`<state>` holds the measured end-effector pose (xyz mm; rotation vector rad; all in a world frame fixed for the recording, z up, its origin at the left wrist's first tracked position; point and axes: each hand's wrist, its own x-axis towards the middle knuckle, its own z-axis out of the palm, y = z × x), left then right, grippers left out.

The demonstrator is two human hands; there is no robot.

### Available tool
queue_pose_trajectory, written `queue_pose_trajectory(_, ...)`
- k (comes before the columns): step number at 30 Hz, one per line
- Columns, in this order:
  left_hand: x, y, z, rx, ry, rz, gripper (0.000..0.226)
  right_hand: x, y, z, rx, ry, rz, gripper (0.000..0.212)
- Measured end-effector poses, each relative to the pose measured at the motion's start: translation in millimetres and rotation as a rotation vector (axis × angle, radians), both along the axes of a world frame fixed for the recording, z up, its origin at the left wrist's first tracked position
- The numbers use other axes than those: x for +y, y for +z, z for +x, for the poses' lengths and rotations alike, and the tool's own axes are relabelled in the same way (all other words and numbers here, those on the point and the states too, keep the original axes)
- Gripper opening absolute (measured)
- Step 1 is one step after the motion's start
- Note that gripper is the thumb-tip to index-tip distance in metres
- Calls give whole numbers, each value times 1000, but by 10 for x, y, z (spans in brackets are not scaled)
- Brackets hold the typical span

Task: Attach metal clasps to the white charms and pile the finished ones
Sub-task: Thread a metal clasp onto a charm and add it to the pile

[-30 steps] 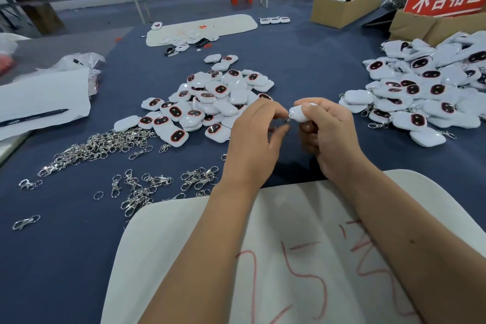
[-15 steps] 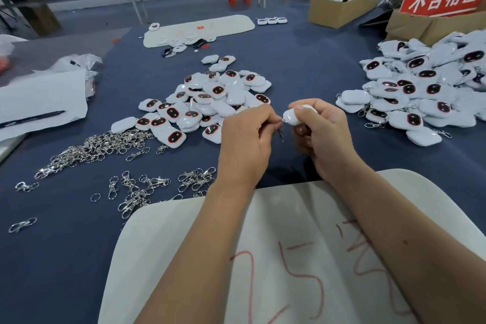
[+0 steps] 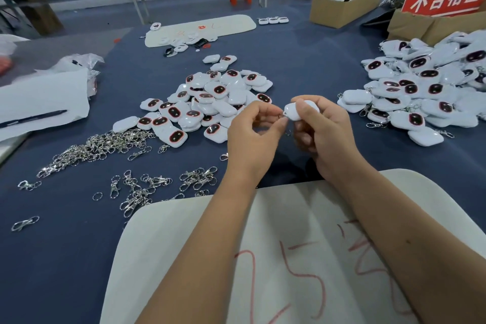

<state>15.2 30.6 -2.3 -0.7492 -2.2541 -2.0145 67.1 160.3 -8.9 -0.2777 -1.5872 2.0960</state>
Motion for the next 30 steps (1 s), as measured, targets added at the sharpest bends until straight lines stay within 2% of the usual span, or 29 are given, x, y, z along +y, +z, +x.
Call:
queue_pose_trajectory(3, 65, -13, 12, -166, -63, 109, 17, 35, -4, -18, -8, 55, -97, 20)
queue_pose_trajectory(6, 69, 1, 29, -297, -6, 247, 17, 38, -15, -38, -23, 80, -107, 18)
queue_pose_trajectory(11, 51, 13, 24, -347, 51, 344, 18, 31, -16, -44, -38, 110, -116, 14)
queue_pose_trajectory(13, 34, 5, 4, -265, 97, 279, 22, 27, -8, -43, -43, 117, -133, 16)
queue_pose_trajectory(17, -24, -10, -26, 132, 169, -34, 15, 13, -3, -37, -56, 108, -100, 13)
queue_pose_trajectory(21, -78, -4, -72, 483, 106, -382, 14, -24, -24, -37, -81, 36, 26, 15)
queue_pose_trajectory(23, -102, 1, -106, 540, 78, -518, 15, -49, -51, -39, -93, -5, 124, 23)
queue_pose_trajectory(25, -114, -9, -108, 472, 84, -495, 14, -67, -61, -38, -83, -24, 175, 25)
queue_pose_trajectory(26, -111, -10, -94, 374, 101, -408, 14, -65, -57, -38, -65, -18, 164, 22)
queue_pose_trajectory(28, -83, -17, -73, 61, 137, -146, 13, -33, -40, -38, -20, 24, 90, 13)
queue_pose_trajectory(30, -38, -13, -54, -268, 98, 153, 13, 2, -26, -36, 11, 99, 11, 14)
